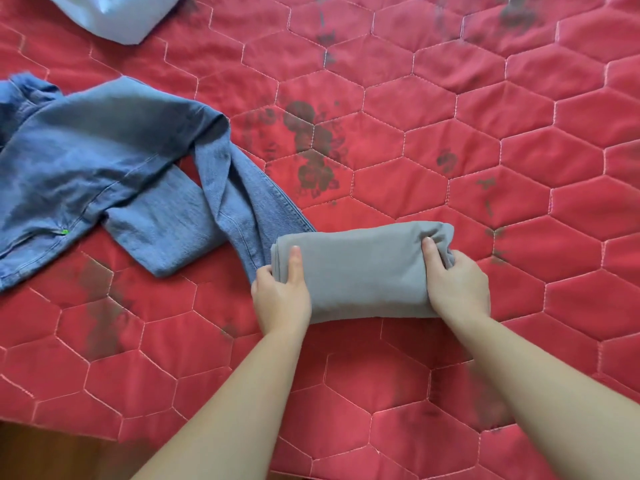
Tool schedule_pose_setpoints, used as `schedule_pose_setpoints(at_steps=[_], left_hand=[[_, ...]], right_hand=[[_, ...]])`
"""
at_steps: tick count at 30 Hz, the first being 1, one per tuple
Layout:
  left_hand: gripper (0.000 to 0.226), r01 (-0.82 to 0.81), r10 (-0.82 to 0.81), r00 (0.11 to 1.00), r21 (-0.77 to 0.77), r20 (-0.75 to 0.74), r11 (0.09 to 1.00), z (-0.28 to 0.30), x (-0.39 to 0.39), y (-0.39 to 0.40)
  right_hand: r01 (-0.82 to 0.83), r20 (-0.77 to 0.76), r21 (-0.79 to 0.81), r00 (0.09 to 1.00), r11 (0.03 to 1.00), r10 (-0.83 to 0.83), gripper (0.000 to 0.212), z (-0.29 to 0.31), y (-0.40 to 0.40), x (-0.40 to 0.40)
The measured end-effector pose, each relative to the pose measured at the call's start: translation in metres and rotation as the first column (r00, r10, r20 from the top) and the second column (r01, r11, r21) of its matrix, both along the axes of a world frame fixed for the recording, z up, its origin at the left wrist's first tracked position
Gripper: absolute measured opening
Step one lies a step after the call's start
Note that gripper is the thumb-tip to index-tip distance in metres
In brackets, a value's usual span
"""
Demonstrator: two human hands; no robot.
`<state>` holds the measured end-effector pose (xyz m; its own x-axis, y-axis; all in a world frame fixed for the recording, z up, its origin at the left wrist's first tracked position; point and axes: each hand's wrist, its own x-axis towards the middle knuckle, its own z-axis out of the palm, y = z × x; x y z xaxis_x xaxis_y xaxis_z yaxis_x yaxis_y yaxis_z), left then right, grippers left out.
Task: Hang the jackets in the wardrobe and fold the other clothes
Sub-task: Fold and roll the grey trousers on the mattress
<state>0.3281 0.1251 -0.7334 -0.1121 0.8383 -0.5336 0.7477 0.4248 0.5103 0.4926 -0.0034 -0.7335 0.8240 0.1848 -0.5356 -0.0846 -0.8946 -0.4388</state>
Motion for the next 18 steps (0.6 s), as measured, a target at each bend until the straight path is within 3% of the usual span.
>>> schedule_pose_setpoints(at_steps=[3,7,11,12,14,16,18], left_hand=[[0.064,-0.052,0.052,0.999,-0.022,-0.002,0.998,0.003,-0.003,-0.010],[0.064,-0.054,0.063,0.997,-0.177,0.041,0.983,0.009,-0.010,-0.003],[0.099,-0.061,0.105,0.989,-0.348,0.108,0.936,0.013,-0.030,-0.018],[0.103,-0.073,0.129,0.984,-0.385,0.122,0.920,0.013,-0.037,-0.028],[0.087,-0.092,0.171,0.976,-0.450,0.137,0.888,0.014,-0.045,-0.050],[0.078,-0.191,0.314,0.939,-0.543,0.142,0.818,0.015,-0.047,-0.073],[0.085,-0.269,0.471,0.867,-0.641,0.164,0.719,0.018,-0.045,-0.091]], right_hand=[[0.017,-0.029,0.002,0.999,1.000,-0.017,0.057,0.002,-0.004,-0.005],[-0.018,-0.107,0.000,0.994,1.000,0.018,0.061,0.001,-0.005,0.001],[-0.041,-0.174,0.007,0.984,0.999,0.042,0.054,0.008,-0.011,0.007],[-0.014,-0.214,0.040,0.977,0.999,0.022,0.049,0.010,-0.014,0.008],[0.097,-0.262,0.089,0.962,0.991,-0.070,0.047,0.013,-0.020,0.009],[0.216,-0.214,0.117,0.959,0.969,-0.187,0.048,0.013,-0.027,0.003],[0.335,-0.175,0.166,0.936,0.927,-0.307,0.044,0.009,-0.030,-0.009]])
